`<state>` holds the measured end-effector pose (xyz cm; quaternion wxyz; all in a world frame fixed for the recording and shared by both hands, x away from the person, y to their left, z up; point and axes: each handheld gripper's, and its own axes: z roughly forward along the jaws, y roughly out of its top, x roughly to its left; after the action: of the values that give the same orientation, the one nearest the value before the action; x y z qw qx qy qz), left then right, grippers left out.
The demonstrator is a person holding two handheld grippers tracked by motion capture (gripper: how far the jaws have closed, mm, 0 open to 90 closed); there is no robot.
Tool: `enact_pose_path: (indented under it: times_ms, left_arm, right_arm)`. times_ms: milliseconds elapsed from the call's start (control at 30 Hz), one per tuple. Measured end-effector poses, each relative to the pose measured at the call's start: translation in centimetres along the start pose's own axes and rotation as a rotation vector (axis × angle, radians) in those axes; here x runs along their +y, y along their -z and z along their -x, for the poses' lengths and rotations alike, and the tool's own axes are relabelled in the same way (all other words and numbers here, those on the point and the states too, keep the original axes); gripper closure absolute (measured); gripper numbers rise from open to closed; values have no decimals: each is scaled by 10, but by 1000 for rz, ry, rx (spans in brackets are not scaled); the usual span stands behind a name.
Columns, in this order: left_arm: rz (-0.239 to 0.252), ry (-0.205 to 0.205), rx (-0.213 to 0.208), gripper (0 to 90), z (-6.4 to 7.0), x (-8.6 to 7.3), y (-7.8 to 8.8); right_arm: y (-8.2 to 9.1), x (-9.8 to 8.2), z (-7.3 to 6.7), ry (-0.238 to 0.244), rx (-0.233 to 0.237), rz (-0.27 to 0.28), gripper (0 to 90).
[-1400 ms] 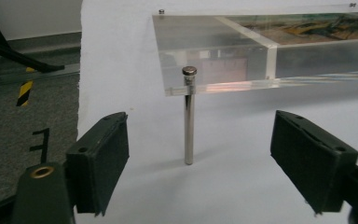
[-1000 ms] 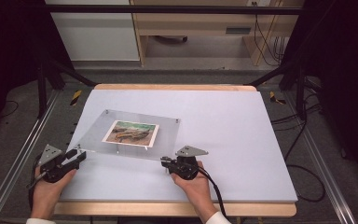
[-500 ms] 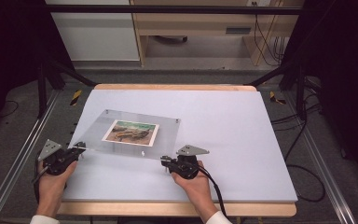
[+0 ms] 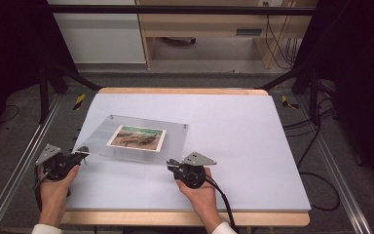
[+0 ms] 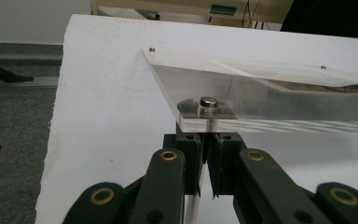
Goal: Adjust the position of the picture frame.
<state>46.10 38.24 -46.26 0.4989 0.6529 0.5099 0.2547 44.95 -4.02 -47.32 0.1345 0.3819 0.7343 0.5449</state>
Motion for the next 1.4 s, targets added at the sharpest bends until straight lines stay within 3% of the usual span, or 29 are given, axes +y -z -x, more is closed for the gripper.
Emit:
enact_pose_path:
  times_ms: [333,700,933,1200,1400]
  left_arm:
    - [-18,-18,-12,832,-1,-1,0]
    - [-37,-53,-16,767,-1,-1,-7]
    - [-30,-61,-24,832,-2,3,-9]
    - [-38,-57,-42,839,6,10,-2]
    - [-49,-65,-30,832,12,11,0]
  right_arm:
    - [0,0,3,-45,14,16,844]
    - [0,1,3,-42,14,-12,848]
    - [1,3,3,-32,11,-12,848]
    - [8,11,4,-9,-29,4,842]
    - [11,13,4,-1,-54,-3,842]
